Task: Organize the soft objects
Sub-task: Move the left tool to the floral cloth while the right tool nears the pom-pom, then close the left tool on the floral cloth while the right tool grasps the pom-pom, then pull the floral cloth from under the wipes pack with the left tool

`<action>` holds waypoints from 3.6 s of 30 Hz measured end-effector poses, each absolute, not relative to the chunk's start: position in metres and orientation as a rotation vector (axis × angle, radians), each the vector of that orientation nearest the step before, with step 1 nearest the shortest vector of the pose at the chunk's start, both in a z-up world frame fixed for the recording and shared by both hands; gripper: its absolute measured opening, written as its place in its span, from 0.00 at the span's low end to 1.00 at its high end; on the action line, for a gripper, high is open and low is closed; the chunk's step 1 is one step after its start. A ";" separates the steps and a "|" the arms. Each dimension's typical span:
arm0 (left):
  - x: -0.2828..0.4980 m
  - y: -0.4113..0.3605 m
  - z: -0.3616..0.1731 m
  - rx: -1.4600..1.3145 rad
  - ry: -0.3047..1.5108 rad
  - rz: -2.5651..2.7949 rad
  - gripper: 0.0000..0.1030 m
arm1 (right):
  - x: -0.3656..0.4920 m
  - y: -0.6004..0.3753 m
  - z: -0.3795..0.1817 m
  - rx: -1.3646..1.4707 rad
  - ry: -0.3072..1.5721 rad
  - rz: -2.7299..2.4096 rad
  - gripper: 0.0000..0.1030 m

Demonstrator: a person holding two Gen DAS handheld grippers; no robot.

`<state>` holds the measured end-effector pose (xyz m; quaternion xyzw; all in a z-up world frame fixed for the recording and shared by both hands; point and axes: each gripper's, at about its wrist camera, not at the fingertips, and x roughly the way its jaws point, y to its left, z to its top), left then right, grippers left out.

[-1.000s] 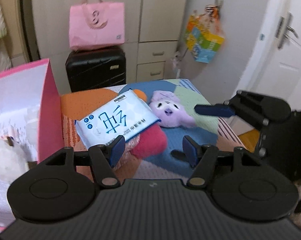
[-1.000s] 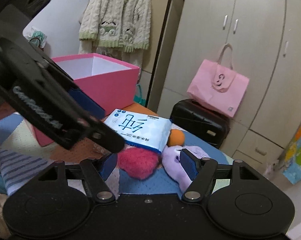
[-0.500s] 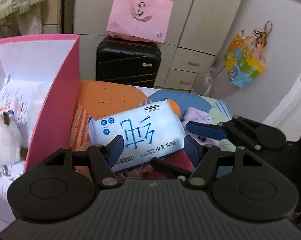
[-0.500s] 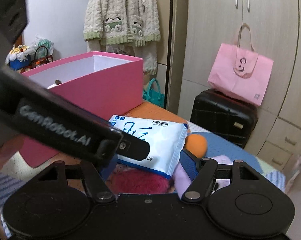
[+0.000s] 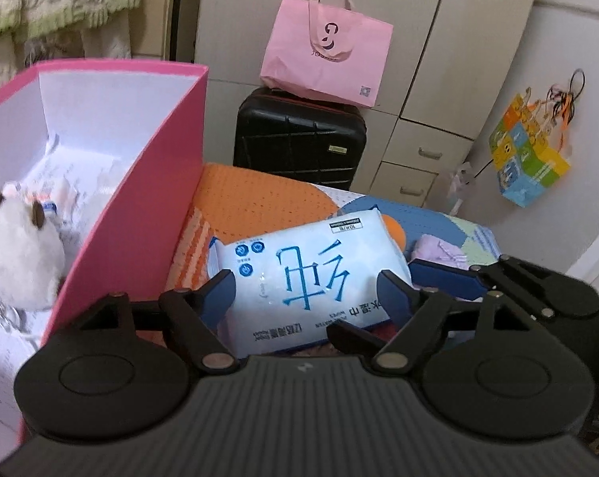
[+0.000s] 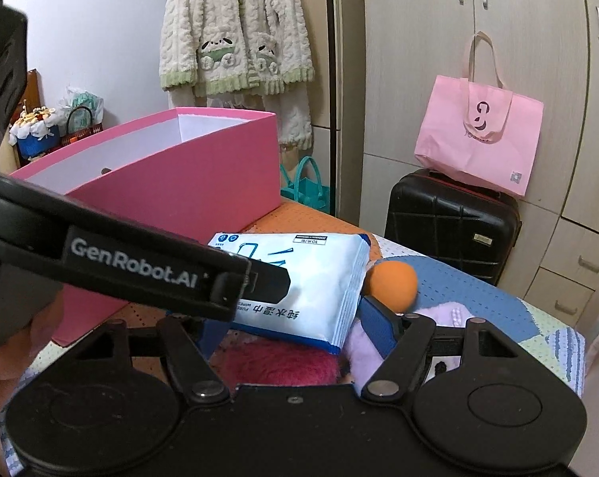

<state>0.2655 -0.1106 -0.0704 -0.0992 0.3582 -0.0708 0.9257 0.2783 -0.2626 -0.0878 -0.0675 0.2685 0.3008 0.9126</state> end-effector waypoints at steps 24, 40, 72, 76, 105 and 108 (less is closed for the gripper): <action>0.258 -0.100 -0.081 -0.331 0.799 -0.339 0.80 | 0.278 -0.246 -0.082 -0.159 0.595 0.632 0.46; 0.229 -0.096 -0.058 -0.282 0.684 -0.390 0.81 | 0.226 -0.273 -0.069 -0.130 0.496 0.491 0.00; 0.213 -0.098 -0.079 -0.140 0.725 -0.369 0.56 | 0.222 -0.250 -0.093 -0.306 0.533 0.580 0.69; 0.208 -0.096 -0.087 -0.134 0.745 -0.374 0.54 | 0.227 -0.244 -0.105 -0.325 0.551 0.571 0.71; 0.219 -0.083 -0.115 -0.361 0.689 -0.372 0.03 | 0.219 -0.254 -0.109 -0.343 0.452 0.591 0.44; 0.213 -0.082 -0.111 -0.355 0.679 -0.393 0.03 | 0.208 -0.258 -0.107 -0.304 0.435 0.575 0.39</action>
